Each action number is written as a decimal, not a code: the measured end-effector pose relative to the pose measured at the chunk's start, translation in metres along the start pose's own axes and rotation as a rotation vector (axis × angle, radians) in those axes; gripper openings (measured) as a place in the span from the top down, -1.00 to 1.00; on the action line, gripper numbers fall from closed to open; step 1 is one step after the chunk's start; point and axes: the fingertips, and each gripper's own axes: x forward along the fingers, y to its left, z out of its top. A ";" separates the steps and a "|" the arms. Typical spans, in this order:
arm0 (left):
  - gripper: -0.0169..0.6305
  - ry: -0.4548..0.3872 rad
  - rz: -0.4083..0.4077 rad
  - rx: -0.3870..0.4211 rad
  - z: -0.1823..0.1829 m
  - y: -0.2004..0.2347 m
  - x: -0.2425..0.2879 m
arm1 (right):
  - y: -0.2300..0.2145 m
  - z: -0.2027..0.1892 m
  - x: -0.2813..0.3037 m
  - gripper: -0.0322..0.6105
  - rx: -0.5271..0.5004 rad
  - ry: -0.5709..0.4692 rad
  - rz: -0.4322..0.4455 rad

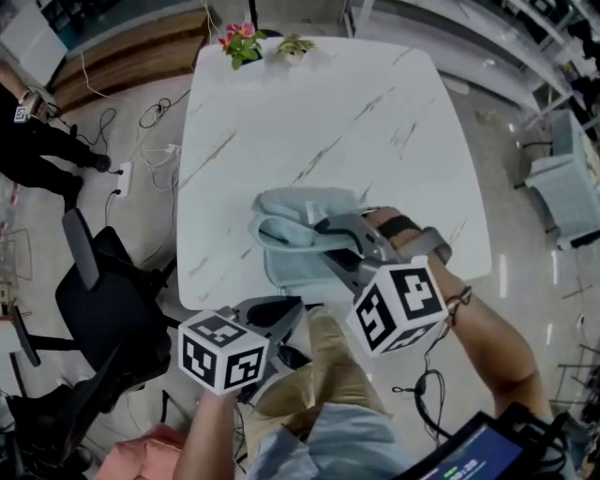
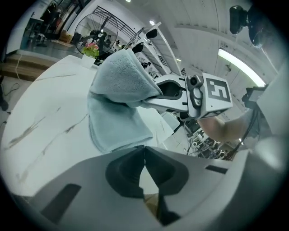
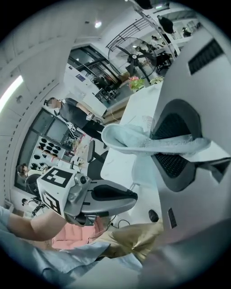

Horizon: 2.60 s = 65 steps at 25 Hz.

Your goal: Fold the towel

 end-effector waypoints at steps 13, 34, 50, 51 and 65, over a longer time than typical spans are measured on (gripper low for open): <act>0.92 0.007 0.014 0.002 -0.028 0.004 -0.001 | 0.063 -0.028 0.039 0.61 -0.060 0.073 -0.089; 0.92 0.006 0.009 0.010 -0.020 0.004 0.032 | 0.039 -0.012 -0.005 0.10 0.453 -0.185 0.305; 0.92 -0.011 0.030 -0.012 -0.023 0.019 0.038 | 0.111 -0.024 0.026 0.68 -0.100 -0.069 0.208; 0.92 -0.012 0.029 -0.010 -0.023 0.018 0.038 | 0.107 -0.019 0.020 0.63 -0.046 -0.097 0.220; 0.92 -0.011 0.021 0.020 -0.020 0.013 0.031 | 0.081 -0.021 -0.001 0.73 0.099 -0.114 0.167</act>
